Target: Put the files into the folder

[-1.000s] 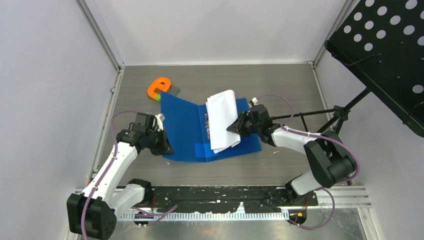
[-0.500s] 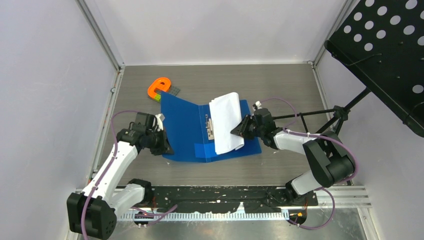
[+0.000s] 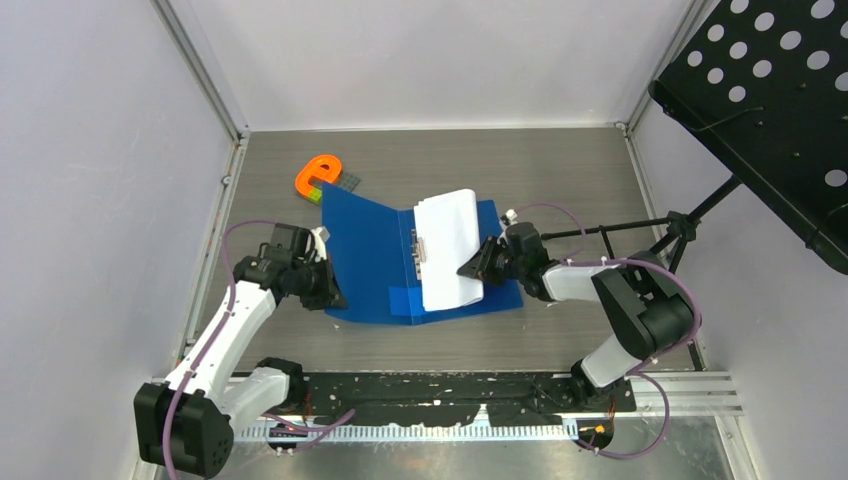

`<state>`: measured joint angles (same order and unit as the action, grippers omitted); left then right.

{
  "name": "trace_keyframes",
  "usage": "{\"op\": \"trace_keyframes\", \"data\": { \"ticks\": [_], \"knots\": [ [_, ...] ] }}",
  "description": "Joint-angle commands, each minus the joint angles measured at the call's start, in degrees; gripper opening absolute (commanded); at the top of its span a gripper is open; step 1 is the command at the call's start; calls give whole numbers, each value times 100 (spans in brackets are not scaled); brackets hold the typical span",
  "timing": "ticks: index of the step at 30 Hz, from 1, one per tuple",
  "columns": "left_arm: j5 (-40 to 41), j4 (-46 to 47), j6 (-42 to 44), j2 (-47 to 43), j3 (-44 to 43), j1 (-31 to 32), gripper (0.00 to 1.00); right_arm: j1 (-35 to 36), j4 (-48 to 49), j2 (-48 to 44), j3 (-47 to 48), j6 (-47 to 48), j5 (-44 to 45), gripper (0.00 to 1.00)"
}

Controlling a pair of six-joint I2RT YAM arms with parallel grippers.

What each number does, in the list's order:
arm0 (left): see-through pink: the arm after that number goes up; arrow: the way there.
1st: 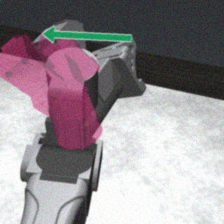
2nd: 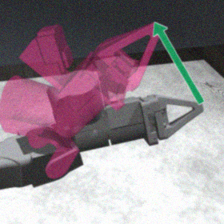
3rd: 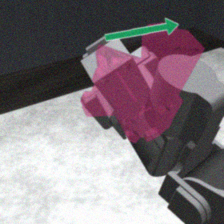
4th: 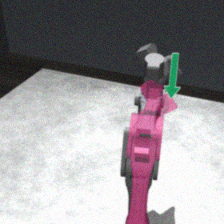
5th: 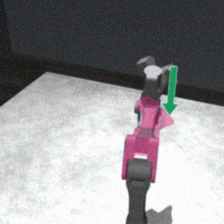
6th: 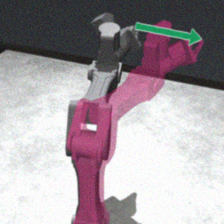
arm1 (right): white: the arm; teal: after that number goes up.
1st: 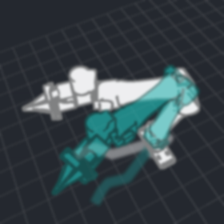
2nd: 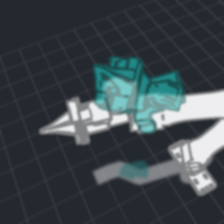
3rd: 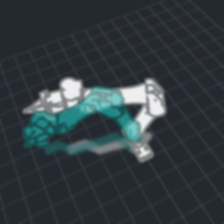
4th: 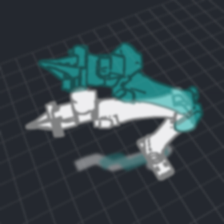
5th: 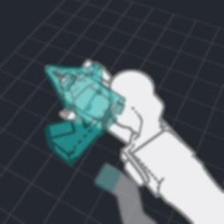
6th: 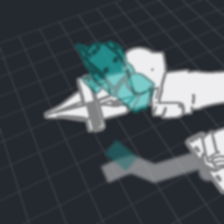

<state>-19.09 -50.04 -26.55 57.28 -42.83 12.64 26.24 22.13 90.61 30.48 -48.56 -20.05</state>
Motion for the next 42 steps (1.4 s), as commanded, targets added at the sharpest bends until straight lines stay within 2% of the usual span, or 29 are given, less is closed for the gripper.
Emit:
{"op": "trace_keyframes", "data": {
  "ticks": [1,7,14,16,19,23,32,42],
  "knots": [
    [63,-143,162,24,-164,19,0,4,-426,-319,321,359,127,29],
    [81,-166,194,14,-217,19,0,252,-1180,-337,672,987,427,29],
    [79,-167,198,-7,-212,25,0,733,-1752,-387,842,1141,1019,31],
    [81,-172,194,-9,-210,20,0,862,-2017,-413,977,1232,1327,40],
    [74,-166,200,-17,-212,19,0,978,-2335,-523,1159,1373,1725,59],
    [64,-161,211,-20,-208,19,0,1060,-2802,-623,1446,1571,2162,73],
    [101,-166,259,4,-239,19,0,1304,-3540,-418,2212,1950,2857,89],
    [131,-219,290,-3,-305,23,0,1533,-4182,-215,2528,2125,3496,97]
  ]
}}
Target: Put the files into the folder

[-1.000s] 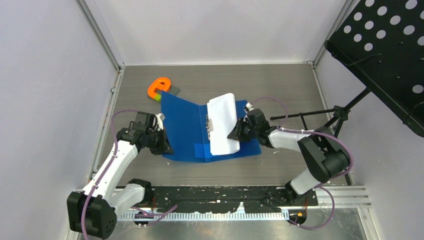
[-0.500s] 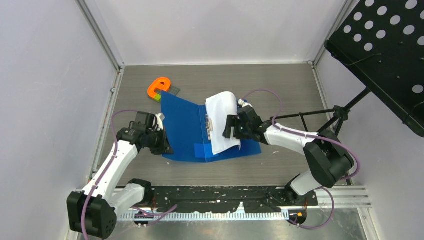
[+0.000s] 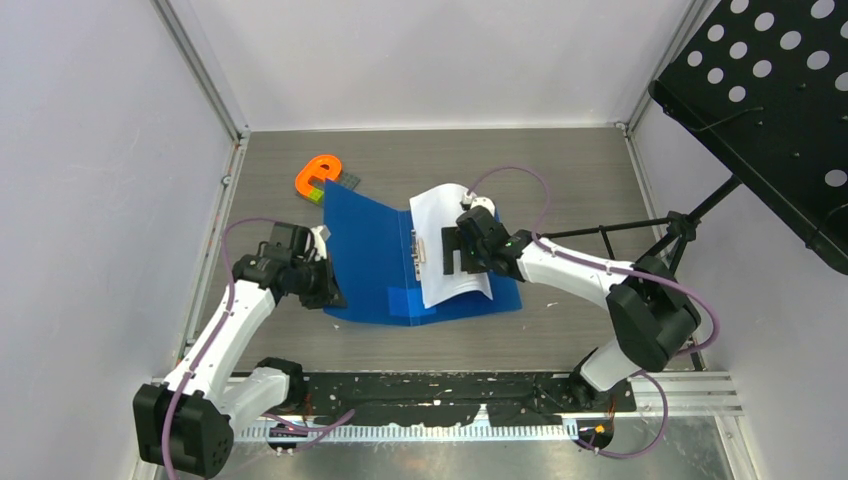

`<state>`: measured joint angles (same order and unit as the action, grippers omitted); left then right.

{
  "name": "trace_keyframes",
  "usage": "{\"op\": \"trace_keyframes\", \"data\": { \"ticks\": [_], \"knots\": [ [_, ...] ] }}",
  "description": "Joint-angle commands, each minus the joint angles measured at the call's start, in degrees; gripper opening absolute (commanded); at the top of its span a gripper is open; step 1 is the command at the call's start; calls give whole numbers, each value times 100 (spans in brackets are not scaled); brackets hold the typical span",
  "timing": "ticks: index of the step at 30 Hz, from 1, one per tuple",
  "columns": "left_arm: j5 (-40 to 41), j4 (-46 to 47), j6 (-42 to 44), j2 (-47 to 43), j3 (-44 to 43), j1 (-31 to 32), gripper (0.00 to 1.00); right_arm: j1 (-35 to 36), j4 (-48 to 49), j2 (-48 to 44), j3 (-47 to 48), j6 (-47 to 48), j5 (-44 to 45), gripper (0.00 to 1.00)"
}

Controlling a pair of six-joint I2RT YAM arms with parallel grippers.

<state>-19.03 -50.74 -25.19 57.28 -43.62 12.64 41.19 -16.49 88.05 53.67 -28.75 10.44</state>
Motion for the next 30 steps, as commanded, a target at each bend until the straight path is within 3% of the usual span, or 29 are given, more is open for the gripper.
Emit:
{"op": "trace_keyframes", "data": {
  "ticks": [1,18,24,30],
  "knots": [
    [127,-162,161,-4,-234,19,0,34,-333,62,207,165,471,97],
    [285,-289,234,-7,-332,22,0,-86,-369,130,250,467,366,97],
    [443,-424,420,80,-528,25,0,-720,-202,-166,447,437,-216,97],
    [540,-545,642,186,-700,23,0,-1758,570,120,465,197,-701,97]
  ]
}}
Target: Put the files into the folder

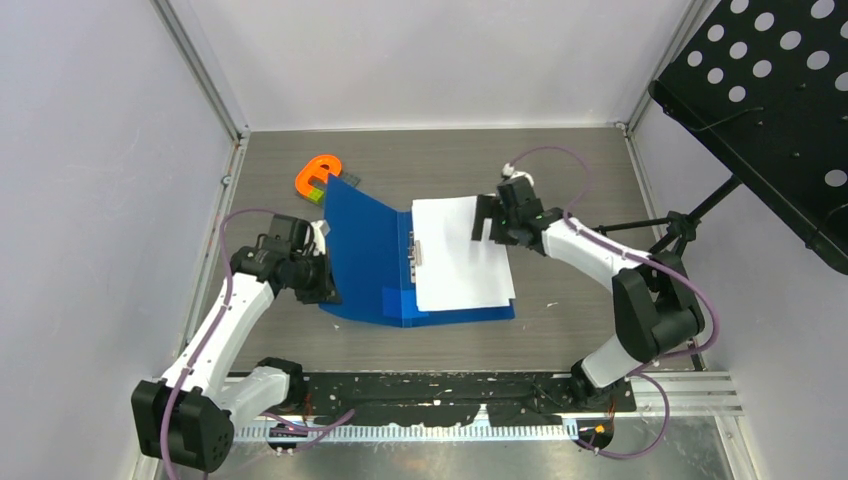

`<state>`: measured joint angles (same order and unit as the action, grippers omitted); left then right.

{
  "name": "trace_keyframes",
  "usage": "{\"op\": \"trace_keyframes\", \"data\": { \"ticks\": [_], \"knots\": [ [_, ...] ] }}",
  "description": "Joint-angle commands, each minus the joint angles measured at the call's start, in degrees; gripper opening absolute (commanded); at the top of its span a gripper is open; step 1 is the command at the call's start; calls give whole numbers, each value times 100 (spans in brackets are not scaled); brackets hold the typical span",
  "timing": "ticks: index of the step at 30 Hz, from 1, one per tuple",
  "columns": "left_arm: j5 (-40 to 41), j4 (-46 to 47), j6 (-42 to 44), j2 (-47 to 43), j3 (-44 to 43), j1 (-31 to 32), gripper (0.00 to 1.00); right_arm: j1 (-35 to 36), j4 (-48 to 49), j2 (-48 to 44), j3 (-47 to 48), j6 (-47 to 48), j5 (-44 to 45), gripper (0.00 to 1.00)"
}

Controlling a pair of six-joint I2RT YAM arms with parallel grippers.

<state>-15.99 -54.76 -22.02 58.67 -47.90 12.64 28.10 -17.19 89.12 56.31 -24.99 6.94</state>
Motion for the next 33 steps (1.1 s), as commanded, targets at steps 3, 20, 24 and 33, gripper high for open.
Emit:
{"op": "trace_keyframes", "data": {
  "ticks": [3,20,24,33],
  "knots": [
    [403,-324,392,170,-474,19,14,-614,946,267,248,-258,-456,97],
    [2394,-280,-1041,243,-3178,1370,95,-765,815,722,606,-366,148,99],
    [3129,413,-1546,1308,-3019,2190,87,-772,789,659,540,-557,187,99],
    [3652,862,-1573,4023,-4170,2838,62,-794,639,105,199,-557,279,100]
  ]
}}
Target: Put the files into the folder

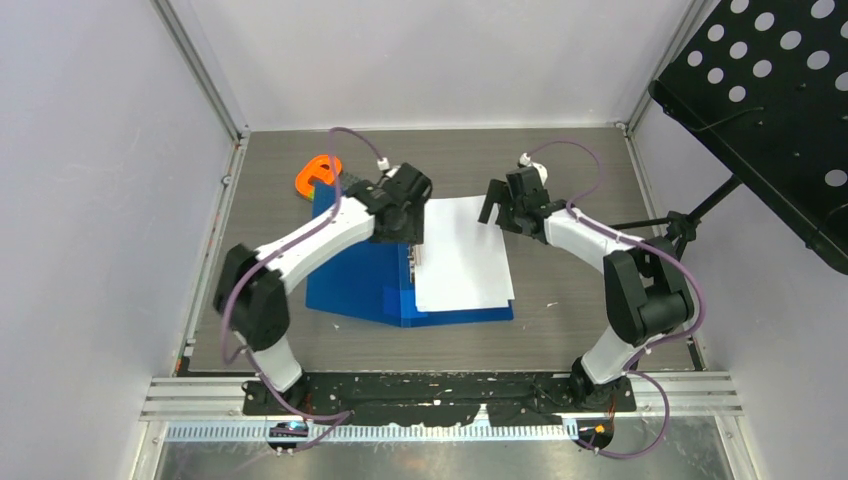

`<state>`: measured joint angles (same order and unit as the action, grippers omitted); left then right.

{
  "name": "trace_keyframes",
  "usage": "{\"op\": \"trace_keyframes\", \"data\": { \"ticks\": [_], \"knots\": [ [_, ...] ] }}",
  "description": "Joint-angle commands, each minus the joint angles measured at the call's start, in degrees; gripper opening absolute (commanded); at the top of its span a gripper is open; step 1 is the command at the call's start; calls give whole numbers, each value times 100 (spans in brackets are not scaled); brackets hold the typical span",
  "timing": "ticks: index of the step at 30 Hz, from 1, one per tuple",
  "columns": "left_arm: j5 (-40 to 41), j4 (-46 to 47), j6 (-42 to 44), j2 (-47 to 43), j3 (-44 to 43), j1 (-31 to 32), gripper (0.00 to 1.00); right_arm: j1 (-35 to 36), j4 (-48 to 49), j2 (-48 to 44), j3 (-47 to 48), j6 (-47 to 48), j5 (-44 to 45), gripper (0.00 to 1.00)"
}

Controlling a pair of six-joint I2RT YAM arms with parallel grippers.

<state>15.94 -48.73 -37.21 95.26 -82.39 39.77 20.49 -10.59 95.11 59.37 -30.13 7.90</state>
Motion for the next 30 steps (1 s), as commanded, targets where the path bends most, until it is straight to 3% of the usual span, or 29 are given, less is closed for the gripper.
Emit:
{"op": "trace_keyframes", "data": {
  "ticks": [1,5,8,30],
  "knots": [
    [461,252,-31,557,-828,132,58,-36,-35,-529,-126,-27,200,100],
    [197,418,29,1196,-995,145,41,-42,-92,-687,-209,12,205,100],
    [104,409,-43,1542,-1099,144,37,-53,-107,-740,-235,32,170,100],
    [-206,765,-347,2214,-620,145,37,-69,-116,-883,-318,129,-31,100]
  ]
}}
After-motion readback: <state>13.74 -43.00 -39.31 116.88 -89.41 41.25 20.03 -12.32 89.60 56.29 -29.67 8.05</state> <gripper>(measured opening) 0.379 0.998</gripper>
